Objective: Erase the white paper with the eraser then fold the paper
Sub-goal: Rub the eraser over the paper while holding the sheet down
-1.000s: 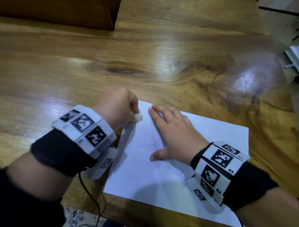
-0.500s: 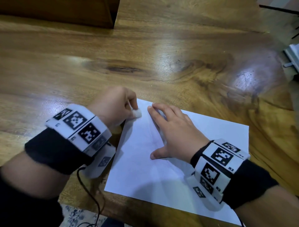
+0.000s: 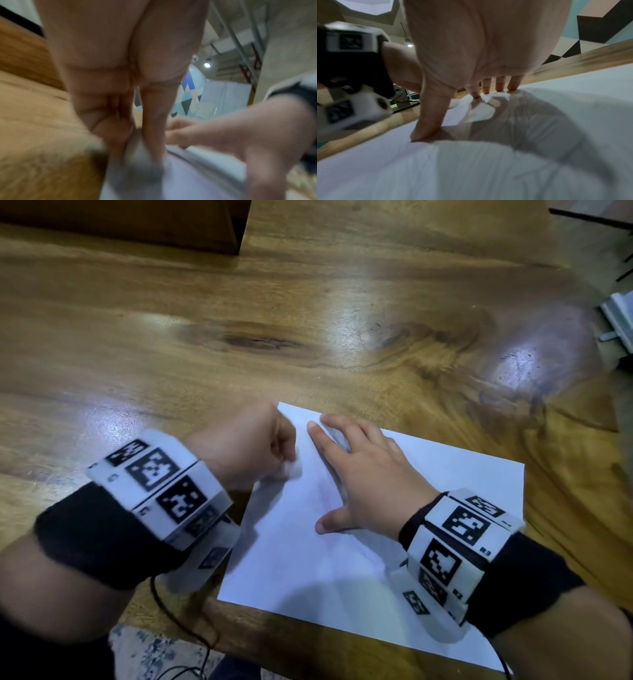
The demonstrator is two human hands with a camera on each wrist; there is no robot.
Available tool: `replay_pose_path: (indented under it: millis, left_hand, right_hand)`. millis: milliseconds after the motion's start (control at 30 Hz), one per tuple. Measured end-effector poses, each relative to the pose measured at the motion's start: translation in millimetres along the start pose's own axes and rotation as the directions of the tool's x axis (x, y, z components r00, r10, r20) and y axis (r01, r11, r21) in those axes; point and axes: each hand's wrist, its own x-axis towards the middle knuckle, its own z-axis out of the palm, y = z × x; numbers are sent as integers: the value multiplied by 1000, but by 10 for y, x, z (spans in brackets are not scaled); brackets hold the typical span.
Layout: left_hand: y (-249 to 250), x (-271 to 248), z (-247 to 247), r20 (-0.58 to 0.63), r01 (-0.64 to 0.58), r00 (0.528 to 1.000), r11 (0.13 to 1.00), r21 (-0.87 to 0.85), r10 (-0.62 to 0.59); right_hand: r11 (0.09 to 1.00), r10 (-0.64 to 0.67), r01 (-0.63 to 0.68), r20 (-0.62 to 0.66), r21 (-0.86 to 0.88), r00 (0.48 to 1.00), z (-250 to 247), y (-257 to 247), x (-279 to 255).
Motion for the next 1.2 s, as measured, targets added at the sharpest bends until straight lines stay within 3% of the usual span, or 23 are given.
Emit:
replay_pose_path:
  millis: [67, 167, 233, 367, 400, 567, 733, 933, 1000, 1100, 1133, 1200]
  left_hand:
    - [8, -36, -12, 99, 13, 995, 1000, 12, -14]
    - [69, 92, -44, -112, -1, 994, 1000, -26, -2]
    - [98, 98, -16, -180, -18, 984, 1000, 12, 20]
    - [-27, -98, 65, 116, -72, 991, 995, 75, 63]
    - [-35, -113, 60, 130, -55, 990, 997, 59, 47]
    - [4, 18, 45, -173, -13, 985, 1000, 11, 14]
    - [-76, -21, -20, -127, -23, 992, 1000, -19, 21]
    - [-71, 30, 15, -222, -113, 967, 993, 46, 121]
    - [-148, -119, 92, -120, -155, 980, 987, 51, 160]
    - [-217, -352, 134, 184, -124, 977, 990, 71, 109]
    - [-205, -353, 124, 210, -112, 973, 990, 89, 91]
    - [-119, -240, 76, 85, -109, 991, 990, 94, 101]
  right_hand:
    - [1000, 3, -3, 3, 5, 1000, -2, -5, -2]
    - [1000, 4, -4, 0, -3, 1000, -1, -6, -2]
    - [1000, 2, -2, 3, -8, 1000, 0, -9, 3]
    - [1000, 2, -2, 1, 4, 1000, 2, -6, -2]
    - [1000, 0, 0, 1, 5, 1000, 3, -8, -5]
    - [1000, -8, 8, 12, 6, 1000, 20, 0, -25]
    - [1000, -18, 18, 34, -1, 999, 62, 6, -68]
    - [1000, -12, 12, 26, -10, 1000, 83, 8, -55]
    - [1000, -6, 6, 27, -16, 1000, 79, 12, -57]
    - [1000, -4, 4, 32, -8, 999, 78, 12, -66]
    - [1000, -6, 6, 33, -7, 999, 79, 11, -68]
    - [1000, -9, 10, 28, -17, 1000, 83, 10, -67]
